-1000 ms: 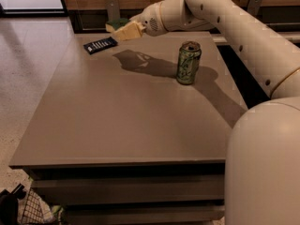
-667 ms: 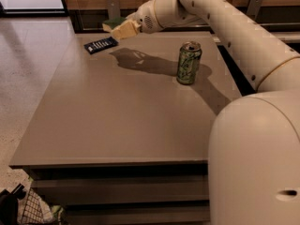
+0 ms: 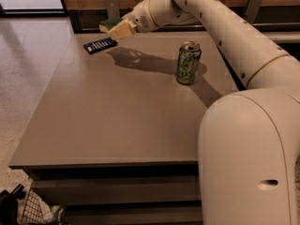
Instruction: Move sponge near rxbar blueberry
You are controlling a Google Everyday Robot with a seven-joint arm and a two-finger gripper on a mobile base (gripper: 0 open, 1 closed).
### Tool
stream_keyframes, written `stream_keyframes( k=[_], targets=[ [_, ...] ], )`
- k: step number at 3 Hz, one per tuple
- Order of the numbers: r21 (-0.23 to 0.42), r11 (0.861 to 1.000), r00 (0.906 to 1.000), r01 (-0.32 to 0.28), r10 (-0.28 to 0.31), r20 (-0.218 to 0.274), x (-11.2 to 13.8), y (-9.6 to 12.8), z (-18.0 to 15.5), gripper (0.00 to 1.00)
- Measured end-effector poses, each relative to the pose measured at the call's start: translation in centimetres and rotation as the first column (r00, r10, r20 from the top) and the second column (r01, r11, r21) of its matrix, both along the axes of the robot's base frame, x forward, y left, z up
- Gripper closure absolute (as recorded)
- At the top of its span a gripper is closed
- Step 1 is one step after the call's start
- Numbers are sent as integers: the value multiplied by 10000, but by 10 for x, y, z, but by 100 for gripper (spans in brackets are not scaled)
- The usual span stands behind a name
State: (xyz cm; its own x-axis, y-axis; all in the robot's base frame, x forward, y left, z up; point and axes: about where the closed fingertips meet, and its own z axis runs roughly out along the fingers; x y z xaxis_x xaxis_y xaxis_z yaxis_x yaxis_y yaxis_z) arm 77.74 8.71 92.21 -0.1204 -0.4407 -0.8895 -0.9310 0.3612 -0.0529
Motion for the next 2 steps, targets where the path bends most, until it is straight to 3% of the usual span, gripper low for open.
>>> stream_keyframes(
  k=[2],
  targets=[
    [-3,10000,9999,-91,91,-64,-1,7,-4,27]
  ],
)
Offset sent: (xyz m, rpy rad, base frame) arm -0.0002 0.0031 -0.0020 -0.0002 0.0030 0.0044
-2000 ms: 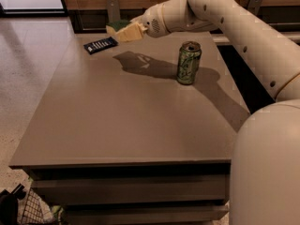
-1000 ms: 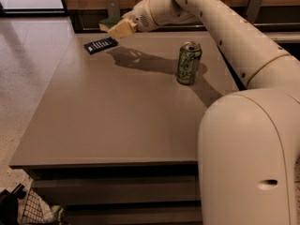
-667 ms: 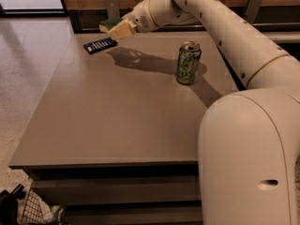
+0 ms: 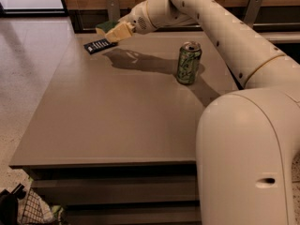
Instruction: Move sponge near rxbar blueberry
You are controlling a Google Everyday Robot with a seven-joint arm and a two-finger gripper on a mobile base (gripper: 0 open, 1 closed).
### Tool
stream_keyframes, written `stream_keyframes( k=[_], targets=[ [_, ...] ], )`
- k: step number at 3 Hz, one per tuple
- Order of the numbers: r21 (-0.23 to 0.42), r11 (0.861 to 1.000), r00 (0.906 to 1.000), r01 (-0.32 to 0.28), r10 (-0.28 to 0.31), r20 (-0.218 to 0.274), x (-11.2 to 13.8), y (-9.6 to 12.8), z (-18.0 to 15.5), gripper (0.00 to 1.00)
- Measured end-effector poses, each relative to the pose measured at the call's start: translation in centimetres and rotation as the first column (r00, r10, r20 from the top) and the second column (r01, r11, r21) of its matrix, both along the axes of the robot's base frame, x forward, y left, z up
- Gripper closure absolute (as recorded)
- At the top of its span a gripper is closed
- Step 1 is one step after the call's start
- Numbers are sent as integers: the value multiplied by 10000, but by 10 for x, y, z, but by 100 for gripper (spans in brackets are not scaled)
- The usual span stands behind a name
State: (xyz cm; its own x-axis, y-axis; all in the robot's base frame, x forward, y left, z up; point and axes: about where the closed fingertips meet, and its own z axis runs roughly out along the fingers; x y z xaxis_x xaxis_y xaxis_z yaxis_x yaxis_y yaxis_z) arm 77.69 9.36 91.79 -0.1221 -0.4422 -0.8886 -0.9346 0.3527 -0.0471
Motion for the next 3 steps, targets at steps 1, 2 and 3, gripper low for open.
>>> stream_keyframes(
  k=[1,2,3],
  targets=[
    [-2,10000,10000,-42,42,-32,0,3,-2,4],
    [-3,10000,10000,-70,70,-52,0,5,-3,0],
    [-3,10000,10000,-71,71,-53,0,5,-3,0]
  ],
)
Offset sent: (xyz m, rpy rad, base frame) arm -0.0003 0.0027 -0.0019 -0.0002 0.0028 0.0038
